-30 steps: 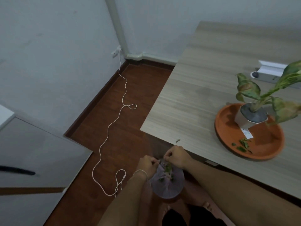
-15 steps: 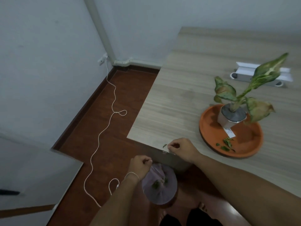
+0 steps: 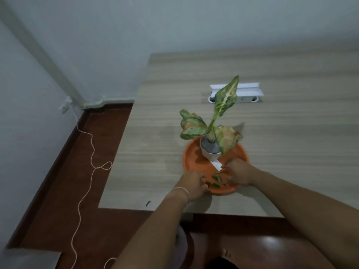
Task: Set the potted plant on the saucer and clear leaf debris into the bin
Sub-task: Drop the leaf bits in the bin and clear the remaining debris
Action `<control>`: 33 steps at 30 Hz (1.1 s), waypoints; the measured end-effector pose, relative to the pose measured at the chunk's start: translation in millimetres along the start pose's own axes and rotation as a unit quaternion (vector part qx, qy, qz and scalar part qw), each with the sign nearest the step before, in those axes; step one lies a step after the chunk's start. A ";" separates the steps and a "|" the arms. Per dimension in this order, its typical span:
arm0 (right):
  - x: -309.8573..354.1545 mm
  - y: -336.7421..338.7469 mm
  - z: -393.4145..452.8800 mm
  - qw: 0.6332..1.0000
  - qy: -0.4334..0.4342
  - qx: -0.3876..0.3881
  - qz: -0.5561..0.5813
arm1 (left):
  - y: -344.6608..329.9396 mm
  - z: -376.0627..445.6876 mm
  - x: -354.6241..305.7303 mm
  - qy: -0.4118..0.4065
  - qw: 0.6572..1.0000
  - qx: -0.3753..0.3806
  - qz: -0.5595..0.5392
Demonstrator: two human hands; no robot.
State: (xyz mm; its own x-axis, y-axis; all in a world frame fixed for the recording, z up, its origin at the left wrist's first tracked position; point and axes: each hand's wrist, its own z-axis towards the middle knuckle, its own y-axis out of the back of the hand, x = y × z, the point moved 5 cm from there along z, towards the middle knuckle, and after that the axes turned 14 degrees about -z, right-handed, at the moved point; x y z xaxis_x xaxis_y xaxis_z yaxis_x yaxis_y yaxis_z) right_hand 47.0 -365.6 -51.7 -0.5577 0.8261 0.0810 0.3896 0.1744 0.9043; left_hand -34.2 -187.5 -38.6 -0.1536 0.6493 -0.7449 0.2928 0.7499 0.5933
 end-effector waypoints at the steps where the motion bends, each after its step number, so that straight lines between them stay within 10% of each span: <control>1: -2.7 -2.8 2.2 0.999 0.015 0.014 -0.025 | -8.5 11.6 -7.1 0.000 1.000 0.015 0.018; 16: -0.1 -26.7 25.1 0.981 0.169 0.009 -0.091 | -63.9 77.2 -7.7 0.095 0.978 0.080 0.165; 33: 20.2 -42.1 39.6 0.996 0.081 -0.031 -0.017 | -54.0 86.8 5.2 0.142 0.986 0.022 0.086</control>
State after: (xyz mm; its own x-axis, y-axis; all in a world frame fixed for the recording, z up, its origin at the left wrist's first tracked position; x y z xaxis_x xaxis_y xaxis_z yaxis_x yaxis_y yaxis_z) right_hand 48.4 -335.0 -104.7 -0.6819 0.7227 0.1124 0.3259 0.1627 0.9313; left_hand 31.1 -235.7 -101.0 -0.3542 0.7803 -0.5155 0.3779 0.6236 0.6843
